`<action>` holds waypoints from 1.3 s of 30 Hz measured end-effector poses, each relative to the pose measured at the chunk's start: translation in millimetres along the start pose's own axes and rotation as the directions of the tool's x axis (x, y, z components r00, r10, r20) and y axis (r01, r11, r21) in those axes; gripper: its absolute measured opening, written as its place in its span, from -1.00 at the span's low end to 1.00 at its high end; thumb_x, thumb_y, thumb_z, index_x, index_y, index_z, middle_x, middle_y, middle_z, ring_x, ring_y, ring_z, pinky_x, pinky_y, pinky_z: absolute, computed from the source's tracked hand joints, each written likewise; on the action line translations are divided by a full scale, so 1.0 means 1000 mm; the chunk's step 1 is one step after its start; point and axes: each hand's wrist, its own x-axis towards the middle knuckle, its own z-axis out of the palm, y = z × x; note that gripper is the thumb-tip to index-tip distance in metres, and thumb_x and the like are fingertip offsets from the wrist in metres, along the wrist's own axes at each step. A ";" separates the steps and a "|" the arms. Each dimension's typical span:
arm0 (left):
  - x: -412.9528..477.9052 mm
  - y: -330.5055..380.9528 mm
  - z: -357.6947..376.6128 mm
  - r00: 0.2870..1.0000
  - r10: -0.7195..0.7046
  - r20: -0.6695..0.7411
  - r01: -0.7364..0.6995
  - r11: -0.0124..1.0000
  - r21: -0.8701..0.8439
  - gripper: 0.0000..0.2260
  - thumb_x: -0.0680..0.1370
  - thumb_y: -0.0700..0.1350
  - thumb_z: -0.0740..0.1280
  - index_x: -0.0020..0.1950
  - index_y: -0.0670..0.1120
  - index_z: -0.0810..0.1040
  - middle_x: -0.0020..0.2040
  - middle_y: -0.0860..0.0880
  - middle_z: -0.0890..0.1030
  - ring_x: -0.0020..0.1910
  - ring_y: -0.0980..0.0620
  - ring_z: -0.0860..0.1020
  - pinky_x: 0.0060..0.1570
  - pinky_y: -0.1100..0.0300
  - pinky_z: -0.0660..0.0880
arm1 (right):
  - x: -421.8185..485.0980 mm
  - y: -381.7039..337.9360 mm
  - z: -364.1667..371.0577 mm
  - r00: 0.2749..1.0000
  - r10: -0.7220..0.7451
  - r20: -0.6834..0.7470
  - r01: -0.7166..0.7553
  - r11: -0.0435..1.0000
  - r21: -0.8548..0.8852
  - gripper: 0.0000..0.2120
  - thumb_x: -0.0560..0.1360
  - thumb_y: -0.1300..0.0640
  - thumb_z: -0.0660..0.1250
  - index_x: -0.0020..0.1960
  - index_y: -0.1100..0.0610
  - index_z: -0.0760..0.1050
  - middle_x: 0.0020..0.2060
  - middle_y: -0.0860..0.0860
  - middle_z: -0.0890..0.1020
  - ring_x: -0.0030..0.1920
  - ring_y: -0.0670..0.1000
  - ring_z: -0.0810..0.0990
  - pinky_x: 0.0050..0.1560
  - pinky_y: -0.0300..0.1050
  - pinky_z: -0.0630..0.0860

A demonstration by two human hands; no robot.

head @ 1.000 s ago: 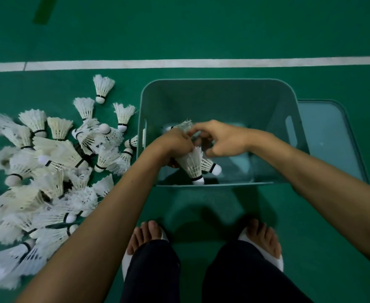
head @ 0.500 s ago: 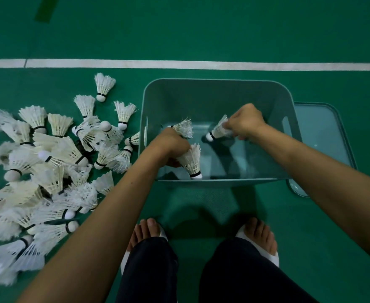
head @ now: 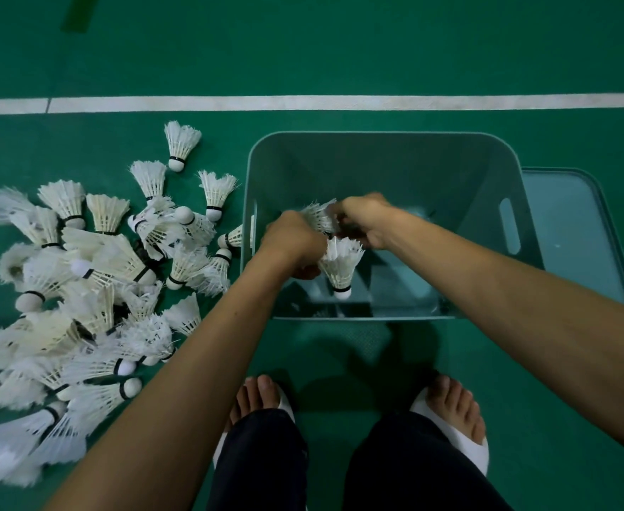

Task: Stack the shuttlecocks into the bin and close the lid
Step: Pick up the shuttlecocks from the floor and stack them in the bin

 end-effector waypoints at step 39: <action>-0.019 0.021 -0.006 0.956 0.249 -0.157 -0.220 0.958 0.182 -0.63 0.61 -0.22 0.24 0.42 -0.09 0.54 0.34 -0.16 0.59 0.31 -0.18 0.55 0.27 0.10 0.46 | -0.012 -0.011 -0.047 0.995 -0.036 -0.098 0.032 0.999 -0.040 -0.85 0.61 0.13 0.33 0.01 0.23 0.50 -0.12 0.12 0.63 -0.22 0.10 0.62 -0.49 -0.04 0.61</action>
